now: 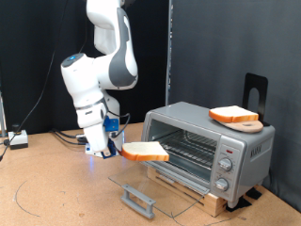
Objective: Make a piece of toast with the oven
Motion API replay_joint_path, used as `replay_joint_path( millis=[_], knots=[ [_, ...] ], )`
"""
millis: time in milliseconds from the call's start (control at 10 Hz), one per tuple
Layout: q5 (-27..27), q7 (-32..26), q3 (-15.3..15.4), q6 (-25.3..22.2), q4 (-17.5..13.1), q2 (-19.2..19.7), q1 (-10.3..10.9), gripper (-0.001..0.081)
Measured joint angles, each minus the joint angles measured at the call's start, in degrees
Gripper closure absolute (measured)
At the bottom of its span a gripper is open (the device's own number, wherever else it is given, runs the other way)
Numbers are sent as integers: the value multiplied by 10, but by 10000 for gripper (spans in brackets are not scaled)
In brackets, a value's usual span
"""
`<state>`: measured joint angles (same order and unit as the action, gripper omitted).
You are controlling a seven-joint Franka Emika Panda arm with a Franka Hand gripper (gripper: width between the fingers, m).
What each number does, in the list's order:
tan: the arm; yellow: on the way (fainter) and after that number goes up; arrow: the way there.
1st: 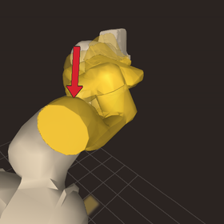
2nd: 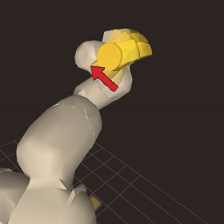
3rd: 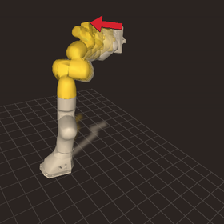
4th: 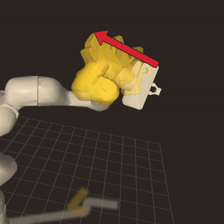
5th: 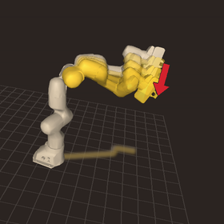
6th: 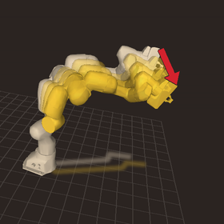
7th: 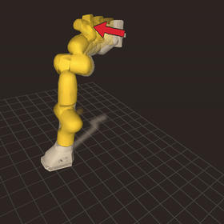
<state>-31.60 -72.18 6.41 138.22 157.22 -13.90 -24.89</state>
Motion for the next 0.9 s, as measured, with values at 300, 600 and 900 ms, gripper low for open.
replay_joint_path(
  millis=[300,600,900],
  knots=[
    [-5,-2,42,19,0,0,32,412],
    [10,41,105,43,1,-2,56,412],
    [-9,47,147,68,6,-18,90,412]
  ],
)
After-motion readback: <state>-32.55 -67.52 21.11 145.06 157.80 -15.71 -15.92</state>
